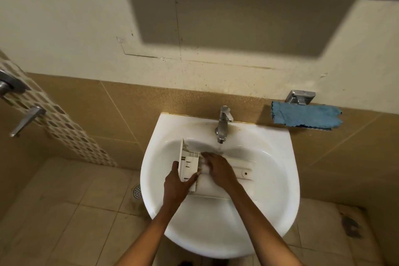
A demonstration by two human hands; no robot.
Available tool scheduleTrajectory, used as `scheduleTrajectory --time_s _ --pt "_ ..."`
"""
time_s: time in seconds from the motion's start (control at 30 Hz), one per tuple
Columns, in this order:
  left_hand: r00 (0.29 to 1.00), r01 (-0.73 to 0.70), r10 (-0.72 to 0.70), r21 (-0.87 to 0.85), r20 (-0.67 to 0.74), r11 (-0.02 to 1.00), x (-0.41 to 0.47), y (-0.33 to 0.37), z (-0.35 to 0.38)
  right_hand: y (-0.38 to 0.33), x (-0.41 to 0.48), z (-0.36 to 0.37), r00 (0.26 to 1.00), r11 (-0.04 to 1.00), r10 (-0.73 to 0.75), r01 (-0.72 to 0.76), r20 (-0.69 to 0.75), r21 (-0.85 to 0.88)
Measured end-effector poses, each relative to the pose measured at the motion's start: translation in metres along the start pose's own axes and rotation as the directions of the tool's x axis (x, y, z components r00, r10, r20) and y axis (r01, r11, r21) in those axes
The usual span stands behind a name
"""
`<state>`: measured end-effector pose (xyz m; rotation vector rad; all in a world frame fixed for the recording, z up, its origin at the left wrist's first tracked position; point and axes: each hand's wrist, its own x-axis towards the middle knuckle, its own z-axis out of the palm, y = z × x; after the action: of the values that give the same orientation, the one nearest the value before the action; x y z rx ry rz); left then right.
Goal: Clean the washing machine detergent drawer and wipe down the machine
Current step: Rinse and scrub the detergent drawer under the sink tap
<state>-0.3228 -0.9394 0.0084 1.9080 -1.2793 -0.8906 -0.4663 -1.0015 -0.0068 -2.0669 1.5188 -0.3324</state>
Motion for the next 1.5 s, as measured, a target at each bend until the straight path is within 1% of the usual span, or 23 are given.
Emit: scheduleTrajectory --time_s 0.07,0.13,0.2,0.23,0.3,0.37,0.43,0.5,0.63,0.7,0.73,0.77,0.8,0.83,0.87,0.9,0.93,0.97,1.17,1.27,1.37,1.43,1.5 --pt "1.0 -0.015 0.015 0.005 -0.001 1.0 0.001 -0.002 -0.004 0.022 -0.006 -0.006 0.993 0.996 0.081 -0.076 -0.088 0.055" --pt "1.0 -0.027 0.027 0.016 0.004 0.999 0.005 -0.003 -0.008 0.053 -0.02 -0.016 0.944 0.962 0.273 -0.27 -0.184 0.042" --pt "0.999 -0.043 0.043 0.018 0.018 0.999 0.008 -0.003 -0.011 0.07 -0.033 -0.023 0.885 0.905 0.416 -0.425 -0.207 0.003" --pt "0.999 -0.047 0.047 0.016 0.028 0.999 0.01 -0.003 -0.011 0.067 -0.032 -0.023 0.878 0.89 0.433 -0.452 -0.203 -0.056" --pt "0.998 -0.053 0.052 0.018 0.044 0.998 0.012 -0.005 -0.012 0.044 -0.021 -0.016 0.922 0.924 0.337 -0.363 -0.191 -0.123" --pt "0.998 -0.055 0.054 0.03 0.044 0.998 0.013 -0.007 -0.012 0.017 -0.009 -0.003 0.978 0.987 0.141 -0.15 -0.154 -0.048" --pt "0.998 -0.062 0.06 0.04 0.03 0.997 0.014 -0.007 -0.012 0.008 -0.003 0.003 0.994 0.998 0.039 -0.033 -0.103 0.061" --pt "0.997 -0.075 0.074 0.044 0.028 0.996 0.015 -0.005 -0.012 0.021 -0.003 -0.002 0.989 0.987 0.093 -0.076 -0.118 0.142" --pt "0.996 -0.079 0.077 0.037 0.044 0.996 0.014 -0.004 -0.013 0.057 -0.017 -0.021 0.899 0.909 0.415 -0.416 -0.137 0.027" --pt "0.996 -0.076 0.074 0.043 0.051 0.996 0.014 -0.004 -0.014 0.051 -0.013 -0.029 0.883 0.895 0.437 -0.446 -0.171 -0.015" --pt "0.996 -0.073 0.07 0.049 0.053 0.996 0.015 -0.004 -0.014 0.042 -0.007 -0.033 0.883 0.902 0.431 -0.427 -0.187 0.067" --pt "0.996 -0.069 0.066 0.058 0.056 0.996 0.015 -0.003 -0.014 0.032 0.001 -0.035 0.87 0.873 0.459 -0.403 -0.179 0.275" --pt "0.996 -0.066 0.062 0.067 0.057 0.996 0.016 -0.003 -0.015 0.02 0.009 -0.039 0.84 0.707 0.532 -0.369 -0.109 0.603" --pt "0.997 -0.062 0.058 0.076 0.059 0.995 0.017 -0.002 -0.016 0.011 0.018 -0.044 0.807 0.377 0.59 -0.311 0.033 0.872" --pt "0.997 -0.058 0.054 0.077 0.06 0.995 0.017 -0.001 -0.018 0.005 0.025 -0.048 0.777 -0.003 0.598 -0.244 0.198 0.97" --pt "0.997 -0.052 0.048 0.07 0.063 0.996 0.017 0.001 -0.019 0.003 0.031 -0.049 0.745 -0.29 0.575 -0.199 0.337 0.936" --pt "0.997 -0.045 0.042 0.05 0.067 0.998 0.015 0.003 -0.02 0.003 0.035 -0.049 0.727 -0.441 0.543 -0.179 0.42 0.879" --pt "0.997 -0.035 0.033 0.019 0.072 0.999 0.014 0.004 -0.02 0.003 0.039 -0.048 0.712 -0.495 0.528 -0.184 0.462 0.849" --pt "0.996 0.0 0.008 -0.093 0.09 0.996 0.011 0.008 -0.024 -0.007 0.049 -0.046 0.726 -0.467 0.49 -0.249 0.483 0.848" --pt "0.994 0.019 0.001 -0.171 0.113 0.985 0.01 0.009 -0.024 -0.006 0.051 -0.043 0.76 -0.458 0.441 -0.266 0.477 0.848" --pt "0.991 0.022 0.011 -0.246 0.133 0.969 0.01 0.007 -0.026 -0.008 0.044 -0.038 0.76 -0.468 0.35 -0.364 0.547 0.805" --pt "0.99 0.029 0.011 -0.273 0.144 0.961 0.011 0.005 -0.025 -0.016 0.038 -0.042 0.754 -0.396 0.248 -0.494 0.608 0.774" --pt "0.989 0.031 0.012 -0.295 0.145 0.955 0.012 0.005 -0.027 -0.031 0.034 -0.051 0.747 -0.202 0.167 -0.613 0.643 0.764"
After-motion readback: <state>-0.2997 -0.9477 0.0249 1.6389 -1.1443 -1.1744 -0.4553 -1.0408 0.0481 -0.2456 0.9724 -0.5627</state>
